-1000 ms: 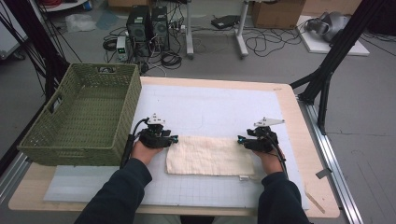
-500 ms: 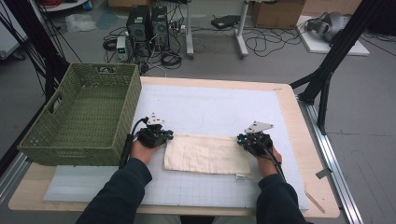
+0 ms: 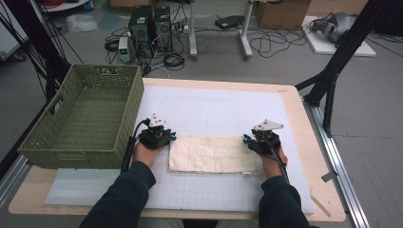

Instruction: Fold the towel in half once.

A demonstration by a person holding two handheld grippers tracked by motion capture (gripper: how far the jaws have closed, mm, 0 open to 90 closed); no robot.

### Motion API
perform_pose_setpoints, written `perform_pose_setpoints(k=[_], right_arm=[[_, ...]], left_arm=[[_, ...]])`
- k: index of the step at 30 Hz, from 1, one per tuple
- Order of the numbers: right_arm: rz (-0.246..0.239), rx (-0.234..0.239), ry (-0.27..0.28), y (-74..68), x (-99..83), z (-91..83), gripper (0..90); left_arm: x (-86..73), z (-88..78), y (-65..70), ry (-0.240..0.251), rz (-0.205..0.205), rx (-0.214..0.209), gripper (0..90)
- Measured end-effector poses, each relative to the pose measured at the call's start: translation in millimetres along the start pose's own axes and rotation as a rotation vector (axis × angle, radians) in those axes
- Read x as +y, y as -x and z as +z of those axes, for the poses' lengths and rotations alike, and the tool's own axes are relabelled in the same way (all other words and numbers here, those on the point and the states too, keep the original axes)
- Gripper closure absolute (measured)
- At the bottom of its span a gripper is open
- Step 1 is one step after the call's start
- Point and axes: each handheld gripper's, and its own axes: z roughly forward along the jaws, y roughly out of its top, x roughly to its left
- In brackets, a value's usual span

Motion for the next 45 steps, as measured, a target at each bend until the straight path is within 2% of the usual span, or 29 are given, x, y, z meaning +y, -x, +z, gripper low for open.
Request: perform_pose_setpoints(k=[1, 2, 4, 9, 11, 14, 16, 18, 22, 25, 28, 31, 33, 36, 40, 41, 45], right_arm=[[0.018, 0.023, 0.019, 2.3, -0.7, -5.2, 56.1], [0.021, 0.037, 0.036, 3.3, -1.5, -9.5, 55.1], [-0.001, 0.039, 0.042, 2.0, -3.3, -15.6, 53.3], [-0.040, 0.081, -0.026, -3.9, -13.2, -11.4, 51.6], [-0.064, 0.064, -0.068, -5.9, -17.6, -7.7, 50.6], [-0.033, 0.036, -0.071, -2.7, -20.8, -8.6, 46.5], [-0.031, 0.028, -0.072, -2.1, -20.9, -12.2, 45.1], [-0.030, 0.027, -0.054, -2.6, -21.0, -18.9, 42.1], [0.000, 0.052, 0.018, -3.4, -21.0, -39.2, 34.4], [0.019, 0.072, 0.075, -5.0, -21.6, -55.8, 30.2], [0.050, 0.091, 0.119, -6.3, -23.8, -69.0, 24.4], [0.067, 0.094, 0.145, -7.5, -26.1, -76.9, 18.2], [0.061, 0.098, 0.161, -7.8, -27.0, -78.8, 12.1], [0.058, 0.104, 0.173, -6.8, -30.1, -79.1, 11.7], [0.061, 0.111, 0.168, -3.6, -36.8, -75.2, 11.7], [0.074, 0.128, 0.159, -2.0, -38.4, -74.0, 11.6], [0.077, 0.120, 0.151, 0.0, -38.1, -72.7, 11.5]], left_arm=[[0.8, -2.1, -0.7, 0.013, -0.020, 0.000, 59.6], [1.4, -4.9, -1.4, 0.020, -0.020, -0.002, 57.9], [2.0, -9.3, -1.7, 0.033, -0.024, -0.002, 55.3], [-2.8, -14.6, -0.2, 0.049, -0.033, -0.031, 50.9], [-6.7, -15.3, 0.4, 0.038, -0.031, -0.033, 49.6], [-11.3, -15.5, 1.1, 0.010, -0.029, -0.051, 49.3], [-10.1, -18.8, 1.3, 0.030, -0.027, -0.063, 48.7], [-8.5, -22.3, 2.1, 0.059, -0.028, -0.075, 47.8], [-6.9, -30.4, 3.8, 0.108, -0.028, -0.136, 42.0], [-6.4, -36.1, 6.6, 0.159, -0.042, -0.166, 30.7], [-7.5, -40.2, 9.7, 0.191, -0.037, -0.177, 19.9], [-11.0, -43.8, 12.5, 0.219, -0.028, -0.200, 18.6], [-11.1, -45.7, 14.8, 0.223, -0.016, -0.215, 18.7], [-10.0, -48.7, 17.0, 0.238, -0.005, -0.225, 18.8], [-11.9, -52.4, 19.7, 0.233, 0.023, -0.226, 19.1], [-13.1, -52.7, 19.7, 0.232, 0.022, -0.225, 19.3], [-16.8, -52.5, 17.8, 0.231, 0.009, -0.219, 19.5]])
